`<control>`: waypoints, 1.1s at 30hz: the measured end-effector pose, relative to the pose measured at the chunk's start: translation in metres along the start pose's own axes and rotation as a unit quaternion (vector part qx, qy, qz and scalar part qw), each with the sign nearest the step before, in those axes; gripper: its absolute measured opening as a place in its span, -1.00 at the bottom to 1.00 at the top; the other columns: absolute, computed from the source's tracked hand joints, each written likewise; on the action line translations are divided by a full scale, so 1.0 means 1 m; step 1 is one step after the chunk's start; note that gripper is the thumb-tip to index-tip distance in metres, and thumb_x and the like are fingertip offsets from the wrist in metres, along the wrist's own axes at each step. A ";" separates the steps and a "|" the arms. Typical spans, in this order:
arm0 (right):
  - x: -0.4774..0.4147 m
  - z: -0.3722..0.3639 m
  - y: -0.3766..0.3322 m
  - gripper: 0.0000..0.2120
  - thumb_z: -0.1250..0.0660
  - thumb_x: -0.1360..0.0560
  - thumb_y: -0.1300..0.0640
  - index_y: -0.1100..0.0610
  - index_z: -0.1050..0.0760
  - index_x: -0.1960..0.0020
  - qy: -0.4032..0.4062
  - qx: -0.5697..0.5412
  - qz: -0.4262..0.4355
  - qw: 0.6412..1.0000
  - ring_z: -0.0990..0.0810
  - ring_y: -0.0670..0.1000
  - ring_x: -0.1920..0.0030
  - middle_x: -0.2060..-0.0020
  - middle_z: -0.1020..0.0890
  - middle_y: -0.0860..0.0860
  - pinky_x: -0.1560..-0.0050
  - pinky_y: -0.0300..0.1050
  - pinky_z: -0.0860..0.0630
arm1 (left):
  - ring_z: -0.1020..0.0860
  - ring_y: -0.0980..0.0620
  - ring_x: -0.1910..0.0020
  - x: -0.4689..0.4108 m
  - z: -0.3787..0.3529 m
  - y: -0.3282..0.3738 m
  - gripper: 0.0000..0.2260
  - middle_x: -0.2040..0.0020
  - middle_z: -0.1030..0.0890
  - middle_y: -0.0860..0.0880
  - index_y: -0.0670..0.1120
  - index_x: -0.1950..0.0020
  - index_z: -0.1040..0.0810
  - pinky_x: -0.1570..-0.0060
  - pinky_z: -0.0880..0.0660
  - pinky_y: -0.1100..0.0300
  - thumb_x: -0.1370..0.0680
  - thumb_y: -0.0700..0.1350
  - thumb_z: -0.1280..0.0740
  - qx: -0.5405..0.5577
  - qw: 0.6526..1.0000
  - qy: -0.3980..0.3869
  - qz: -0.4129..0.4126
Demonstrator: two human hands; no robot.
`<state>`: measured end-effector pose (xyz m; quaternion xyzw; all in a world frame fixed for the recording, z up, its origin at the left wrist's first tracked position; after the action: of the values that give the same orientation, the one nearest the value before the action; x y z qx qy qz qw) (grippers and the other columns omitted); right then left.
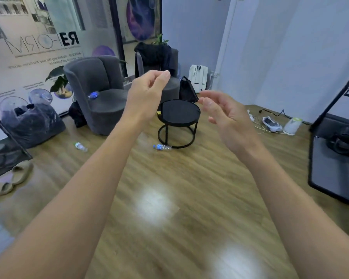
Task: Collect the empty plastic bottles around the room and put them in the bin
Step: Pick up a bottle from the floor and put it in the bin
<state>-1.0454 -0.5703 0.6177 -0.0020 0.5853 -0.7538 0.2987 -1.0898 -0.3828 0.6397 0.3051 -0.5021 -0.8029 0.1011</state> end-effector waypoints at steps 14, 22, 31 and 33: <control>-0.301 -0.018 0.160 -0.71 -0.26 -0.61 -0.04 -0.05 -0.52 -0.31 -0.059 -0.028 -0.027 0.998 -0.55 -0.35 -0.14 -0.15 -0.63 -0.19 -0.24 -0.13 -0.53 | -0.55 0.24 0.09 -0.268 -0.110 -0.138 -0.77 0.12 -0.61 0.17 0.04 -0.15 -0.60 -0.11 -0.53 0.05 -0.64 0.05 -0.21 -0.024 0.998 0.010 0.057; -0.453 -0.093 0.253 -0.70 -0.29 -0.60 -0.04 -0.05 -0.52 -0.31 -0.105 -0.016 -0.057 0.993 -0.56 -0.27 -0.19 -0.18 -0.63 -0.16 -0.27 -0.12 -0.51 | -0.53 0.23 0.07 -0.409 -0.125 -0.273 -0.75 0.10 -0.59 0.20 0.03 -0.14 -0.61 -0.08 -0.52 0.09 -0.61 0.10 -0.23 -0.033 0.991 0.022 0.125; -0.600 -0.171 0.345 -0.69 -0.31 -0.58 0.01 -0.06 -0.51 -0.32 -0.136 0.000 -0.121 0.983 -0.56 -0.25 -0.20 -0.18 -0.63 -0.15 -0.25 -0.26 -0.46 | -0.52 0.17 0.14 -0.554 -0.141 -0.403 -0.79 0.20 -0.59 0.18 0.07 -0.02 -0.63 0.01 -0.47 0.12 -0.58 0.11 -0.25 -0.021 0.982 0.000 0.188; -0.630 -0.190 0.378 -0.70 -0.32 -0.58 0.02 -0.06 -0.51 -0.30 -0.141 0.007 -0.137 0.980 -0.56 -0.26 -0.18 -0.15 -0.63 -0.16 -0.24 -0.27 -0.45 | -0.53 0.14 0.11 -0.583 -0.148 -0.439 -0.79 0.18 -0.60 0.17 0.06 -0.02 -0.63 0.01 -0.48 0.10 -0.58 0.10 -0.26 -0.031 0.978 -0.004 0.206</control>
<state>-0.4254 -0.1688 0.4428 -0.1863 0.5259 -0.7841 0.2718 -0.4766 -0.0116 0.4391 0.1891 -0.5293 -0.7813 0.2715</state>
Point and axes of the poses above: each hand's wrist, its own x-axis away from the middle knuckle, its own z-axis out of the back of the hand, y = z × x, the point moved 6 cm from there along -x, towards the middle knuckle
